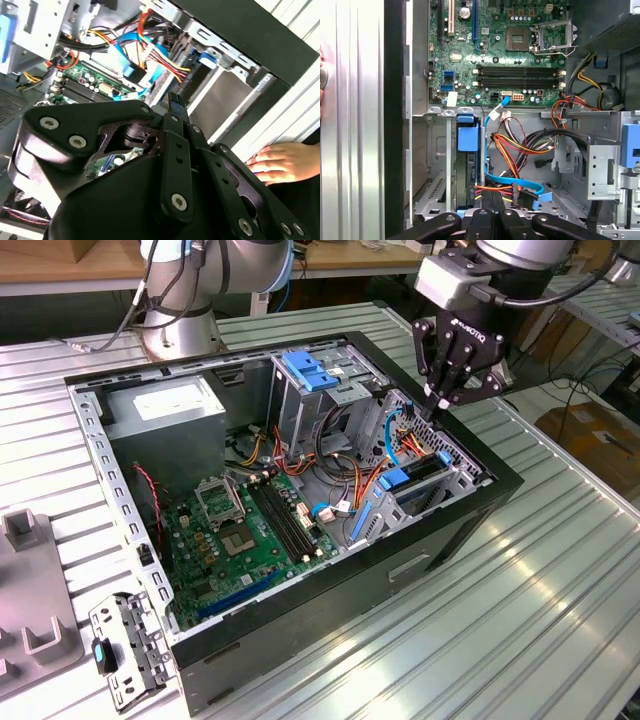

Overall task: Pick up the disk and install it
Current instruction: 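Insert the second disk wire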

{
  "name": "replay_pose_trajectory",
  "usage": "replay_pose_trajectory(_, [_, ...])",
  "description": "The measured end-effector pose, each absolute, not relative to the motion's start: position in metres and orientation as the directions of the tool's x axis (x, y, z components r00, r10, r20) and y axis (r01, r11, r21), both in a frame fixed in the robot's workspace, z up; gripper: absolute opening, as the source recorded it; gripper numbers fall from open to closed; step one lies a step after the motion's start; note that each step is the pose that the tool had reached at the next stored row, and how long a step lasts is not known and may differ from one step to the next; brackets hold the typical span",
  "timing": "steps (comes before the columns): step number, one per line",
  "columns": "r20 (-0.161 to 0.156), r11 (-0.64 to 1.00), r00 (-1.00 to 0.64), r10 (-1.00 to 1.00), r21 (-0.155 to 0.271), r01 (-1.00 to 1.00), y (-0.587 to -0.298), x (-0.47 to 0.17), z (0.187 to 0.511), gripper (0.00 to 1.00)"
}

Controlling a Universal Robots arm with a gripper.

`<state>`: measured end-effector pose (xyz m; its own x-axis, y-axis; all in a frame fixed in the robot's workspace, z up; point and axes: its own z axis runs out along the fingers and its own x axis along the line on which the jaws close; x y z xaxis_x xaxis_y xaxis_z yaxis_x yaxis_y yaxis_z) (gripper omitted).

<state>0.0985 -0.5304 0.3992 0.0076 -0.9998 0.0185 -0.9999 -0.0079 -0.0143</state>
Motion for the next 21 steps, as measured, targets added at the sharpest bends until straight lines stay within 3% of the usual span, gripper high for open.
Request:
replay_pose_trajectory(6, [0.021, -0.008, 0.008, -1.000, -0.002, -1.000, -0.514, 0.100, 0.399, 0.11])
replay_pose_trajectory(15, [0.049, -0.008, 0.008, -0.999, -0.001, -1.000, -0.481, 0.099, 0.399, 0.11])
replay_pose_trajectory(21, [0.051, -0.008, 0.008, -0.999, -0.001, -1.000, -0.477, 0.099, 0.399, 0.11])
